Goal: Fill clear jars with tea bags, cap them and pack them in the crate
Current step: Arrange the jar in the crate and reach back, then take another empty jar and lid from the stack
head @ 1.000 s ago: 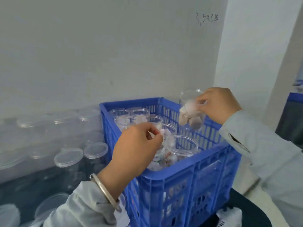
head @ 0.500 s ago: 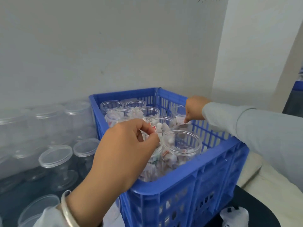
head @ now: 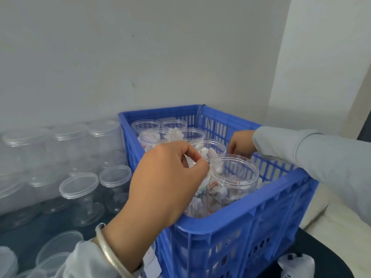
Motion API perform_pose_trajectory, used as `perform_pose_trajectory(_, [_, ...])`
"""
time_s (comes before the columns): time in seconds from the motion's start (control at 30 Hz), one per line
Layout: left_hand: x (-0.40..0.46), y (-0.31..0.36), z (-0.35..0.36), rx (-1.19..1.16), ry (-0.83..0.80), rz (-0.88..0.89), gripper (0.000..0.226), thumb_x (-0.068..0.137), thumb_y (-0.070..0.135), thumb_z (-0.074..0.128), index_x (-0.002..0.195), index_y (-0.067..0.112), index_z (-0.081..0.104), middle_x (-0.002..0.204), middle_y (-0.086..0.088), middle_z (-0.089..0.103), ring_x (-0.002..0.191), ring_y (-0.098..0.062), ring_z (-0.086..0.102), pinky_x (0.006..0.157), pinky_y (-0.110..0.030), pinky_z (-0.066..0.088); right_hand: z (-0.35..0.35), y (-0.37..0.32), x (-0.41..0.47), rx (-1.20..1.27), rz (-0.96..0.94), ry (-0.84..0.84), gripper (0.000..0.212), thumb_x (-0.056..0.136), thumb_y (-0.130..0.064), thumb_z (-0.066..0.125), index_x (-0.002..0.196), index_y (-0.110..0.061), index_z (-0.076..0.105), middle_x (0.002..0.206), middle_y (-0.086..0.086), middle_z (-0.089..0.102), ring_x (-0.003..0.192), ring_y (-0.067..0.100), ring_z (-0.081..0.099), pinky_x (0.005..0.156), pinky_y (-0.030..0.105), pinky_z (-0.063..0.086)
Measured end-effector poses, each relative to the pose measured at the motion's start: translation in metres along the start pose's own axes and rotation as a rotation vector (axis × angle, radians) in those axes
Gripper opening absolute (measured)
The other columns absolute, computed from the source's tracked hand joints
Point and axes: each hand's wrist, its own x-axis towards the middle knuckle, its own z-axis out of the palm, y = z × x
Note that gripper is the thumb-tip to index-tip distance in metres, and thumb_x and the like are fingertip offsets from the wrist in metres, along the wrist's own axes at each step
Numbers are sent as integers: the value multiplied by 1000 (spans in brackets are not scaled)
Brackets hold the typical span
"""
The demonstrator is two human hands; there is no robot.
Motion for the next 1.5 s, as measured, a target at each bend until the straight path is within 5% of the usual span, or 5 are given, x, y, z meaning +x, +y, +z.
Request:
perform_pose_trajectory(0.17, [0, -1, -2, -46, 25, -11, 12, 75, 34, 59, 64, 29, 58, 46, 17, 51, 46, -2, 47, 51, -25, 43, -23, -24, -33, 361, -20, 565, 25, 89, 0, 51, 98, -11, 72, 100, 7, 71, 50, 3, 53, 44, 6, 36])
perform_pose_trajectory(0.4, [-25, -3, -30, -466, -37, -61, 20, 88, 14, 64, 69, 21, 61, 45, 11, 46, 46, -6, 44, 57, -23, 43, -28, -136, -128, 511, -381, 1083, 45, 73, 14, 48, 96, -16, 73, 78, -5, 46, 70, 7, 45, 65, 10, 32])
perform_pose_trajectory(0.87, [-196, -169, -254, -174, 340, -480, 27, 86, 14, 65, 63, 28, 69, 45, 3, 53, 40, -3, 45, 41, -15, 38, 112, -343, -179, 122, -962, 371, 55, 79, 9, 46, 118, -25, 65, 93, -6, 46, 86, 21, 55, 76, 33, 43])
perform_pose_trajectory(1.13, [-233, -219, -296, -431, 640, -688, 23, 90, 13, 59, 67, 12, 61, 40, 1, 43, 32, -8, 34, 43, -24, 32, 174, -459, -104, 172, -681, -2, 41, 91, -9, 48, 130, -18, 54, 127, 5, 48, 110, 21, 54, 82, 21, 39])
perform_pose_trajectory(1.5, [-229, -236, -304, -775, 793, -770, 25, 90, 14, 53, 71, 6, 66, 45, -5, 47, 37, -12, 38, 46, -25, 35, 205, -653, -53, 931, -354, 58, 82, 72, -35, 79, 139, -13, 38, 138, 9, 49, 123, 28, 51, 101, 39, 43])
